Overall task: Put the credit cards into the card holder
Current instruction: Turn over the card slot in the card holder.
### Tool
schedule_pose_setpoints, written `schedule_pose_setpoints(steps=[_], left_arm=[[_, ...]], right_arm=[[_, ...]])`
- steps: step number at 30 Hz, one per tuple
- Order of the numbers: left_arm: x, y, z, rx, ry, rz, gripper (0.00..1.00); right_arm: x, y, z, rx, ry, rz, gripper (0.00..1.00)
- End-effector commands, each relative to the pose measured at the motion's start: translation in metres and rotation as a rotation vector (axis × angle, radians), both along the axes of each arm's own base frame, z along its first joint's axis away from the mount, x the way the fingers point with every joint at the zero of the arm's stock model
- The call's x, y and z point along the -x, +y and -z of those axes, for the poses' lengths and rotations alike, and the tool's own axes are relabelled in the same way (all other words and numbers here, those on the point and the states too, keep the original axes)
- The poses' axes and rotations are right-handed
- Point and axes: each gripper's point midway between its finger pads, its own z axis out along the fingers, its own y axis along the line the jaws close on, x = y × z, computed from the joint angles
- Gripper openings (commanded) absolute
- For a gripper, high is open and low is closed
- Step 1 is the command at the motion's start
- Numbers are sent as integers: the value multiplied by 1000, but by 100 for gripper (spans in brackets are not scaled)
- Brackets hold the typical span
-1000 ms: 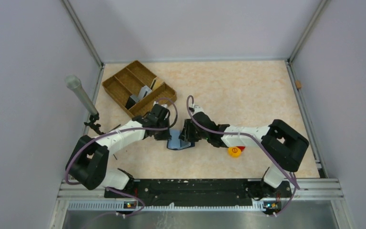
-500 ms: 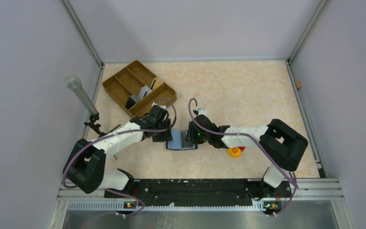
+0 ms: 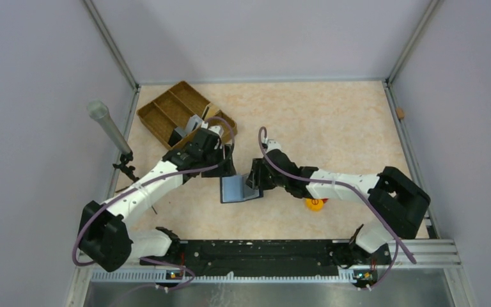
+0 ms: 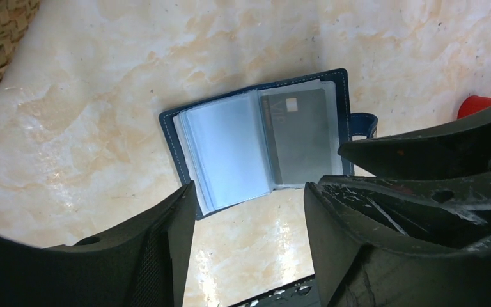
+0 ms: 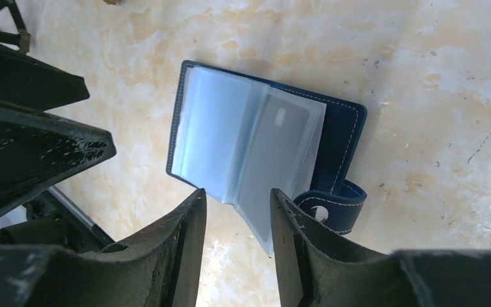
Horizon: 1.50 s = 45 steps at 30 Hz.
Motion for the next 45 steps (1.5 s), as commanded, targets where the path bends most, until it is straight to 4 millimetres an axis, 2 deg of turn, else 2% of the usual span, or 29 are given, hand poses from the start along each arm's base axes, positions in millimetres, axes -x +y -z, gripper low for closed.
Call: schedule_pose_setpoints(steps=[1, 8, 11, 16, 21, 24, 28, 33, 40, 45], left_arm=[[-10, 3, -26, 10, -53, 9, 66], [-30, 14, -40, 20, -74, -26, 66], [-46, 24, -53, 24, -104, -63, 66], [-89, 47, -75, -65, -178, -152, 68], [-135, 61, -89, -144, -189, -220, 68], [-170, 77, -81, -163, -187, -320, 69], [-214, 98, -69, -179, -193, -449, 75], [-252, 127, -47, -219, -194, -563, 80], [-283, 134, -18, -219, -140, -561, 82], [-289, 138, 4, -230, -73, -565, 82]], right_arm=[[-8, 3, -42, -64, -80, -1, 42], [-8, -3, -53, -75, -104, 1, 44], [-8, -5, -62, -84, -122, -1, 45], [-15, -24, -75, -92, -154, 30, 47], [-24, -55, -82, -110, -178, 82, 47], [-26, -72, -83, -112, -192, 104, 49], [-23, -83, -89, -121, -222, 106, 51], [-18, -91, -87, -129, -227, 107, 53], [-14, -89, -84, -154, -215, 83, 53], [-15, -91, -83, -159, -212, 85, 53]])
